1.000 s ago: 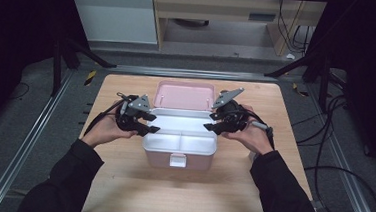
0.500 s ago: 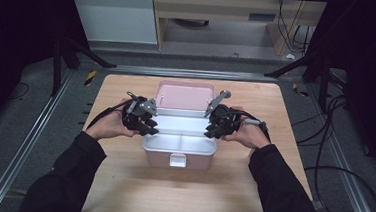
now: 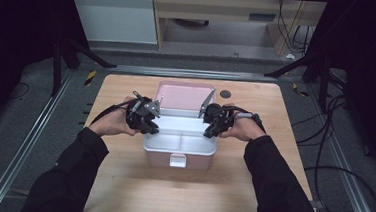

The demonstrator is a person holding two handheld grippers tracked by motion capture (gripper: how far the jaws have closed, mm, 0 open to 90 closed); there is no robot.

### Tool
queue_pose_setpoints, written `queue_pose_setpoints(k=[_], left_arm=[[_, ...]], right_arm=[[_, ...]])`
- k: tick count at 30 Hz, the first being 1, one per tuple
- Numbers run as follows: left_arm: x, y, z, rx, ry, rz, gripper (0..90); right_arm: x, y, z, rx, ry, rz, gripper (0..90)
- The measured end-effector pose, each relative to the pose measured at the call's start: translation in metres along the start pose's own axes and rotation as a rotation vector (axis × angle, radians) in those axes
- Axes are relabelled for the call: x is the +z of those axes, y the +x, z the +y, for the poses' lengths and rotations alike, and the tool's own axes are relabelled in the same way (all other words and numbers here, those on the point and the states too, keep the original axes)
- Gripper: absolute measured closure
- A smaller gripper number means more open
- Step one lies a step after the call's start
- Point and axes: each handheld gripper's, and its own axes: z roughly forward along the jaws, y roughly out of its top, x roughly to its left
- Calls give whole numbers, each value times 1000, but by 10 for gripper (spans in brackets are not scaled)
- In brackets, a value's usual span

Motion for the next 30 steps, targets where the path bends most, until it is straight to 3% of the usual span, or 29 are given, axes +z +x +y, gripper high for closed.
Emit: queue_pose_setpoints(k=[3,7,17,22,26,30], left_arm=[[0,2,1,20,14,-13,823],[0,3,2,24,22,-19,830],[-14,3,6,30,-8,-19,849],[-33,0,11,40,-46,3,854],[-50,-8,18,50,-56,4,861],[-65,-23,22,54,-44,-15,865]], right_arm=[[0,-1,4,-11,40,7,846],[0,-4,3,-1,29,33,850],[-12,-2,0,-27,-23,5,860],[-33,3,0,-49,-66,-40,859],[-53,10,5,-65,-64,-64,859],[-69,23,4,-76,-81,-50,861]])
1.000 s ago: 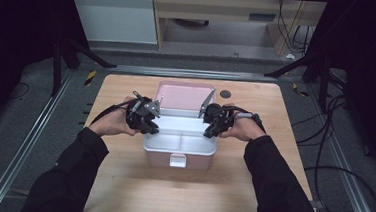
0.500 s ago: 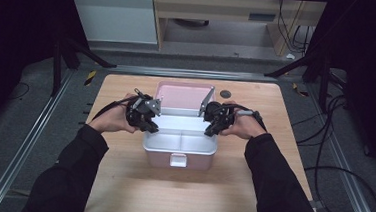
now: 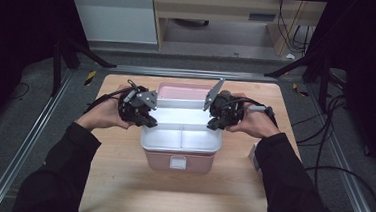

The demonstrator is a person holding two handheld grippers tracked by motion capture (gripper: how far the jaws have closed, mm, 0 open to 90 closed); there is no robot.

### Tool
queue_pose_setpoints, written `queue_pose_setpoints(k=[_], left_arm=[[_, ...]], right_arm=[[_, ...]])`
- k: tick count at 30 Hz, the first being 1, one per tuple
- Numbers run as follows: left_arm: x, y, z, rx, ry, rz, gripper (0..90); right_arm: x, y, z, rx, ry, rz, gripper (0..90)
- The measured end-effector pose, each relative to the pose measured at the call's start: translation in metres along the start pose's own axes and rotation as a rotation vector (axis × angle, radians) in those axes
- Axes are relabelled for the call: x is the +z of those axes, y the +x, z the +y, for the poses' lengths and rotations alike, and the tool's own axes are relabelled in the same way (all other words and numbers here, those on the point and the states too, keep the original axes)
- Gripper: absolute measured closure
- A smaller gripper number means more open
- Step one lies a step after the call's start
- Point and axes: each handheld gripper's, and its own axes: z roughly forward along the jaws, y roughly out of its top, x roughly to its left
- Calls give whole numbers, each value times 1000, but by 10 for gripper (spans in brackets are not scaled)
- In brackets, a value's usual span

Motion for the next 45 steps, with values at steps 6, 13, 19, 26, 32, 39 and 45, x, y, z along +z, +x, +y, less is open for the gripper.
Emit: queue_pose_setpoints(k=[6,13,19,26,32,39,45], left_arm=[[-12,-31,8,11,38,-16,867],[-20,-68,4,3,50,-48,860],[-14,-97,-1,27,56,-52,859],[4,-125,-13,29,85,-104,861],[33,-142,-29,12,92,-149,870],[70,-144,-46,-16,96,-198,873],[101,-134,-53,-32,120,-196,867]], right_arm=[[-14,32,1,-12,16,16,868],[-19,73,-4,-4,0,54,878],[-13,103,-11,-3,4,66,882],[4,137,-24,-17,-7,112,894],[29,151,-34,-15,10,158,892],[63,157,-48,-10,45,194,891],[96,151,-60,-1,63,174,886]])
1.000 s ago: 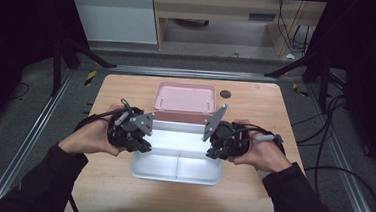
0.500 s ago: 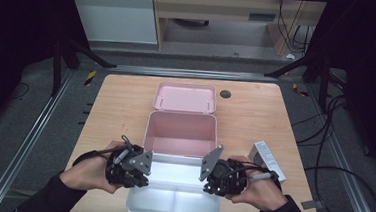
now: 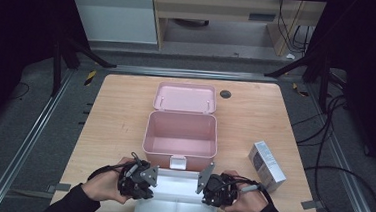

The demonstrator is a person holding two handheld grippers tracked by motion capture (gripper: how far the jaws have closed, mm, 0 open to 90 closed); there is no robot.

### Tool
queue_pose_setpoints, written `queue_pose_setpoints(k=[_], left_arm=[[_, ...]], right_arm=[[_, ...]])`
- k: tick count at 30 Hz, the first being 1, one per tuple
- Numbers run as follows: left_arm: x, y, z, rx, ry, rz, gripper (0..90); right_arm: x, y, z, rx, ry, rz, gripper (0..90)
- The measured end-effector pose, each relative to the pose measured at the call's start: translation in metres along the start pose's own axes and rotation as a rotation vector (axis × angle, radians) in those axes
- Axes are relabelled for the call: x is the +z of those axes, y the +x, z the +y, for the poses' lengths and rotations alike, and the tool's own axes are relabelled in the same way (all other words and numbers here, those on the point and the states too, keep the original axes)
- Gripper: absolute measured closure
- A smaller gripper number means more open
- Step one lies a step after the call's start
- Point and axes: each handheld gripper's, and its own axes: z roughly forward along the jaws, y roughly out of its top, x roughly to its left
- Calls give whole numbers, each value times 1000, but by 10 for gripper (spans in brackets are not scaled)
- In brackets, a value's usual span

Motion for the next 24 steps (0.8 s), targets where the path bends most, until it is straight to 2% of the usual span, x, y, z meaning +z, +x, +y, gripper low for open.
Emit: queue_pose_setpoints(k=[4,7,17,20,21,24], left_arm=[[14,5,0,5,42,2,870],[19,11,-2,-11,47,12,867],[29,15,-4,-19,64,24,860],[28,13,-6,-36,38,33,853],[25,12,-6,-45,16,35,842],[10,8,-11,-64,-38,62,786]], right_arm=[[17,-7,-3,13,28,7,884],[25,-12,-2,22,33,-4,879],[35,-19,-3,30,30,-24,868],[35,-19,-4,38,-7,-22,843],[34,-18,-5,46,-20,-21,824],[24,-17,-6,66,-71,-42,768]])
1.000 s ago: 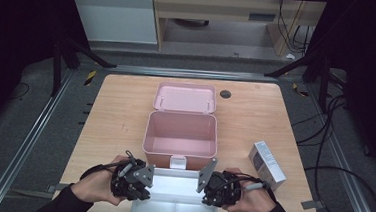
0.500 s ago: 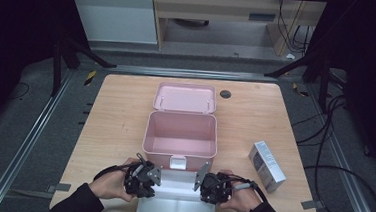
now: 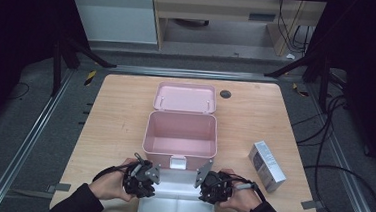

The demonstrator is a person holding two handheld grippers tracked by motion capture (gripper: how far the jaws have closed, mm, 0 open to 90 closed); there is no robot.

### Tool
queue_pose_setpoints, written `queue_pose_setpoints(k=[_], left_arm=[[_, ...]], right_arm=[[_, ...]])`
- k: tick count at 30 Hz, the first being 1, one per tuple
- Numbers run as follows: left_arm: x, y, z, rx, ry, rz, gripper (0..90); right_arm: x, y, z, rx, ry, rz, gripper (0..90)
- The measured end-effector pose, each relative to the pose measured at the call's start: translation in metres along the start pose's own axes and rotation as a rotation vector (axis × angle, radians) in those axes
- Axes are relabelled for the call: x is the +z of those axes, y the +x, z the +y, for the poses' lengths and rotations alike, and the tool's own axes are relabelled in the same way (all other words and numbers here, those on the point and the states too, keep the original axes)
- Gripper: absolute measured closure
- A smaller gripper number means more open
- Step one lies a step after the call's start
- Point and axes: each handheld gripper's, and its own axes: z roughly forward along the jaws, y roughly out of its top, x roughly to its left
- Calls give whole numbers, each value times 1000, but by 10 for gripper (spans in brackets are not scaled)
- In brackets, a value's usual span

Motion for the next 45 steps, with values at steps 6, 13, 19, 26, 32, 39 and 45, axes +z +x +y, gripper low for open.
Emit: queue_pose_setpoints(k=[6,13,19,26,32,39,45], left_arm=[[-26,1,-20,-83,-64,74,687],[-45,13,-46,-201,-140,165,534],[-52,36,-61,-376,-227,271,354],[-58,61,-70,-573,-277,372,251],[-60,73,-75,-714,-335,442,212],[-53,73,-90,-711,-380,502,244],[-50,75,-98,-731,-376,505,238]], right_arm=[[-26,-2,-8,109,-108,-73,676],[-57,-14,-23,255,-212,-204,560],[-85,-32,-34,369,-292,-299,539],[-113,-56,-40,462,-341,-403,479],[-123,-71,-48,539,-329,-515,428],[-125,-74,-77,608,-332,-528,390],[-122,-74,-96,647,-299,-518,346]])
